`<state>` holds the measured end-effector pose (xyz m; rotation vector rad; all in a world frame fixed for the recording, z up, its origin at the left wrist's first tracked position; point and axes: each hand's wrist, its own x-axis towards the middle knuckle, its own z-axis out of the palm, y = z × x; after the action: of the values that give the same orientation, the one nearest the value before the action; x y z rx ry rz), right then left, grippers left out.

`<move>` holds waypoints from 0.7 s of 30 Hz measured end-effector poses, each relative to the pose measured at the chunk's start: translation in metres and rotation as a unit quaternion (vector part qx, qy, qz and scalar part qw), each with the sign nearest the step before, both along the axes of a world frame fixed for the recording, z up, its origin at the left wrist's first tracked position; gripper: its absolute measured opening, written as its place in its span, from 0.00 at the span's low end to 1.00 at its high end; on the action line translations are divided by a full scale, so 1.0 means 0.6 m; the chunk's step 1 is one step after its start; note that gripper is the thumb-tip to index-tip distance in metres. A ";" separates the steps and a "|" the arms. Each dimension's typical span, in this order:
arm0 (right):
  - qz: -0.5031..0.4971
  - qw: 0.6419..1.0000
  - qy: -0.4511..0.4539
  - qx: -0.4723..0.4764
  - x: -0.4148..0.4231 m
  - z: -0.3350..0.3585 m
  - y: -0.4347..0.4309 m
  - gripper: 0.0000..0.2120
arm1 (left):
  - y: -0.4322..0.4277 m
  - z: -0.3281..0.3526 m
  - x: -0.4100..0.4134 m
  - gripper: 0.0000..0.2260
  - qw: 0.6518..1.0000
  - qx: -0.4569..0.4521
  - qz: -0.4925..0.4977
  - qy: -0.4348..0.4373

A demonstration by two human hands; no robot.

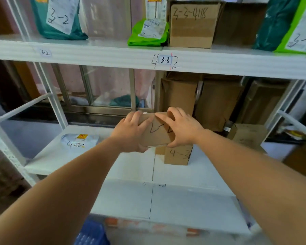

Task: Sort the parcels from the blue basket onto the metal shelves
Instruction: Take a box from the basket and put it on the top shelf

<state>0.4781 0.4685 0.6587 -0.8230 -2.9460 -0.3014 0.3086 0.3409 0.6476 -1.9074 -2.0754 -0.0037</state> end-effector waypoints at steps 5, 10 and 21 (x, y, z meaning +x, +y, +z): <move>-0.062 0.996 -0.029 -0.059 0.020 -0.074 -0.031 0.54 | -0.006 -0.046 0.000 0.44 0.997 -0.057 -0.053 -0.010; -0.088 0.992 -0.050 -0.080 0.028 -0.112 -0.049 0.56 | -0.017 -0.089 -0.005 0.42 0.992 -0.083 -0.084 -0.050; -0.098 0.990 -0.060 -0.084 0.016 -0.092 -0.079 0.53 | -0.028 -0.097 -0.035 0.41 0.987 -0.098 -0.113 -0.053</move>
<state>0.4875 0.4211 0.6033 -1.1593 -3.0371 -0.1168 0.2876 0.3243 0.5893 -2.2997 -1.9759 0.0510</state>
